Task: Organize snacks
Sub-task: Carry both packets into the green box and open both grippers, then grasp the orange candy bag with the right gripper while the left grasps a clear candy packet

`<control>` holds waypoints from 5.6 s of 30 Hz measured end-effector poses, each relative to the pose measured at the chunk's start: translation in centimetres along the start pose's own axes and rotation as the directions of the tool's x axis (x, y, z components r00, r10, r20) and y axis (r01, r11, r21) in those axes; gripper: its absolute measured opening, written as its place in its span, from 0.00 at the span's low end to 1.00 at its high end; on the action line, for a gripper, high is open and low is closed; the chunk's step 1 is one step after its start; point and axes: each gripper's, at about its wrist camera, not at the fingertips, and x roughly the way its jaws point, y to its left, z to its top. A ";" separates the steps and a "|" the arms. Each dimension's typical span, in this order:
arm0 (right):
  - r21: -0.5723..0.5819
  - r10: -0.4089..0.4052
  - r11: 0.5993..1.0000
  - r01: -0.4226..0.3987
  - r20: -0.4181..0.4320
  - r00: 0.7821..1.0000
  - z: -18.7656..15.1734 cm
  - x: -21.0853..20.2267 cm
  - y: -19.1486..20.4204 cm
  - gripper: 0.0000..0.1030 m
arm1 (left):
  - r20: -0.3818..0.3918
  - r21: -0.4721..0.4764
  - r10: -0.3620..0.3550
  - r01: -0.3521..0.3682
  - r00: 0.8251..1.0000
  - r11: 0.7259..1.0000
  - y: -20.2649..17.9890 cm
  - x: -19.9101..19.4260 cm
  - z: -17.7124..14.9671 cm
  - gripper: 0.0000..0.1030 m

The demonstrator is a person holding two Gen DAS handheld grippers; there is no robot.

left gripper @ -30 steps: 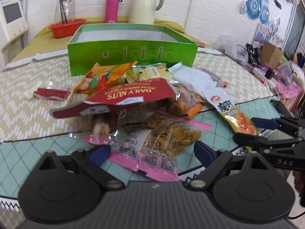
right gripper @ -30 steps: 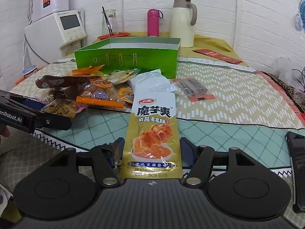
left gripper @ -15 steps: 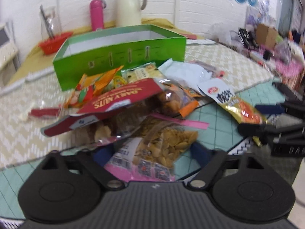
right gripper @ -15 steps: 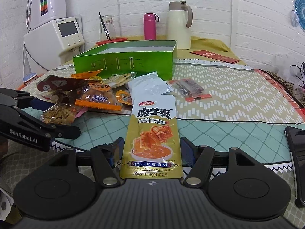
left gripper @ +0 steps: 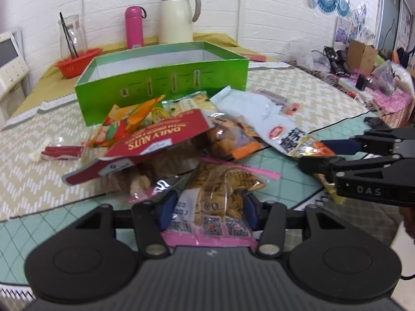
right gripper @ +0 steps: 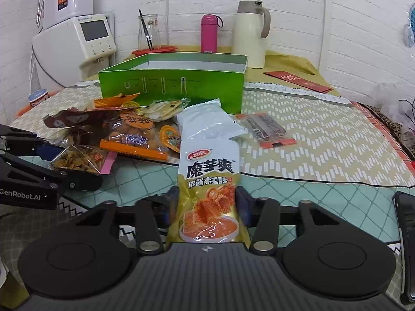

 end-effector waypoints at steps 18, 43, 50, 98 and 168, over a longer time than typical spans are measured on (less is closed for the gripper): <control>0.015 0.078 0.997 -0.082 0.192 0.978 5.1 -4.3 -0.7 0.65 | 0.232 -0.072 -0.101 0.120 0.967 0.990 2.0 -8.7 4.8 0.47; 0.013 0.130 0.991 -0.132 0.115 0.985 18.0 12.0 -1.0 0.65 | 0.201 -0.198 0.136 -0.096 0.970 0.976 11.9 5.1 19.8 0.47; 0.026 0.126 0.992 -0.126 0.019 0.992 18.6 17.1 -0.9 0.66 | 0.131 -0.223 0.152 -0.121 0.980 0.967 14.1 9.4 20.1 0.47; -0.068 0.113 0.993 -0.100 0.236 0.965 9.7 -2.7 -0.2 1.00 | 0.285 -0.213 0.093 -0.032 0.954 0.977 5.6 -7.8 9.4 0.87; -0.117 0.185 0.976 -0.181 0.016 0.983 0.8 -0.8 4.7 0.79 | 0.011 -0.201 -0.026 0.027 1.000 0.979 5.1 -3.2 -2.4 0.57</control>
